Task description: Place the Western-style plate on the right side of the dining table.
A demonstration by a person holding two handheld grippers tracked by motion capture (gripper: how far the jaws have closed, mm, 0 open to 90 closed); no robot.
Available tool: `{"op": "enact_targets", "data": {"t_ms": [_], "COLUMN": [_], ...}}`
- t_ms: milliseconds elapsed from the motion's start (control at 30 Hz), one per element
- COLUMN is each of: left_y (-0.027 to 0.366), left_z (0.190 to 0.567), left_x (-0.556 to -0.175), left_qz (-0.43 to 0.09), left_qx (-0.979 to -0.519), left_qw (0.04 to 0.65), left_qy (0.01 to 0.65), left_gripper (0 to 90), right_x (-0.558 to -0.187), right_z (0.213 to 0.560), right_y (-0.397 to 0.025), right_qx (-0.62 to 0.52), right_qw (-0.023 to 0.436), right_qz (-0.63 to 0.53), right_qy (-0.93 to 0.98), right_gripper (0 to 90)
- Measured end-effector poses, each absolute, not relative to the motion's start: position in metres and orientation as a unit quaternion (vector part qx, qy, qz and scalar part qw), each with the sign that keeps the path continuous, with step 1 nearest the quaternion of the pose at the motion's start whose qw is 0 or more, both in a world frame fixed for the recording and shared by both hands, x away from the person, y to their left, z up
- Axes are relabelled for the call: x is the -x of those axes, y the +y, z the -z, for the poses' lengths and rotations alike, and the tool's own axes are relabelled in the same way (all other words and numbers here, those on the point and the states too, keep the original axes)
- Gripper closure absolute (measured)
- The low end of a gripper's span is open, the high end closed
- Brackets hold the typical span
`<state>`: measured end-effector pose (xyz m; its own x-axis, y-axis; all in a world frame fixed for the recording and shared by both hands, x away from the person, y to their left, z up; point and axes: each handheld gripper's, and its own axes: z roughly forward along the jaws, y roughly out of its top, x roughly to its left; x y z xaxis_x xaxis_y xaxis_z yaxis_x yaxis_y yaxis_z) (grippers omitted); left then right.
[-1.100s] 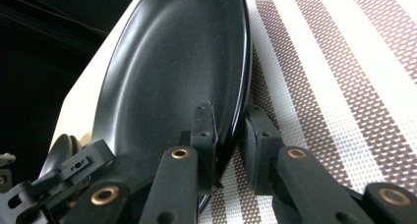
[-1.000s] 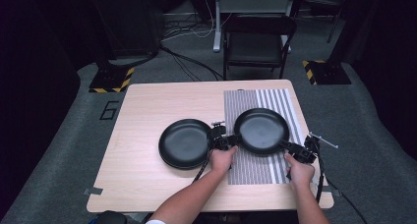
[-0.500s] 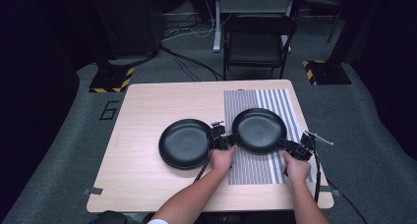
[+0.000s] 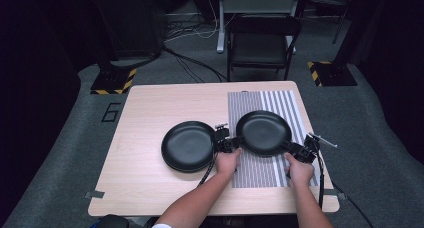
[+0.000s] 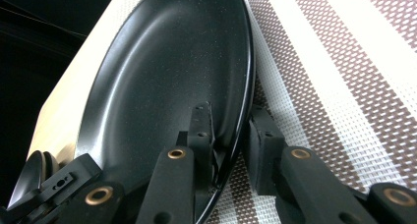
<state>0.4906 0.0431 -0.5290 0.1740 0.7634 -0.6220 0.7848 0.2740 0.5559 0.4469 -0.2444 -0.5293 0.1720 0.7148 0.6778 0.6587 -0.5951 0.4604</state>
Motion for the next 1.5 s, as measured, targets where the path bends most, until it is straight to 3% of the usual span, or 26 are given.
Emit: {"op": "enact_targets", "data": {"t_ms": [433, 567, 700, 833, 967, 1500], "left_y": [0.042, 0.042, 0.042, 0.045, 0.05, 0.072], "left_z": [0.531, 0.529, 0.524, 0.52, 0.515, 0.485], "left_x": [-0.492, -0.492, -0.49, -0.489, -0.485, -0.47], "left_qz": [0.011, 0.007, 0.007, 0.005, 0.0, 0.02], "left_qx": [-0.599, -0.609, -0.61, -0.611, -0.61, -0.618], "left_qw": [0.478, 0.468, 0.468, 0.47, 0.482, 0.51], "left_qy": [0.642, 0.64, 0.64, 0.636, 0.63, 0.598], "left_gripper": [72.1, 72.0, 65.6, 61.8, 60.2, 55.6], "right_x": [-0.451, -0.449, -0.447, -0.442, -0.438, -0.413], "right_z": [0.526, 0.527, 0.523, 0.517, 0.51, 0.484], "right_y": [-0.243, -0.24, -0.235, -0.23, -0.232, -0.229], "right_qx": [-0.761, -0.764, -0.769, -0.767, -0.762, -0.715], "right_qw": [0.045, 0.047, 0.051, 0.093, 0.106, 0.108], "right_qz": [-0.456, -0.455, -0.447, -0.436, -0.438, -0.465], "right_qy": [0.459, 0.454, 0.453, 0.462, 0.465, 0.511], "right_gripper": [74.1, 68.6, 63.8, 59.6, 56.4, 45.1]}}
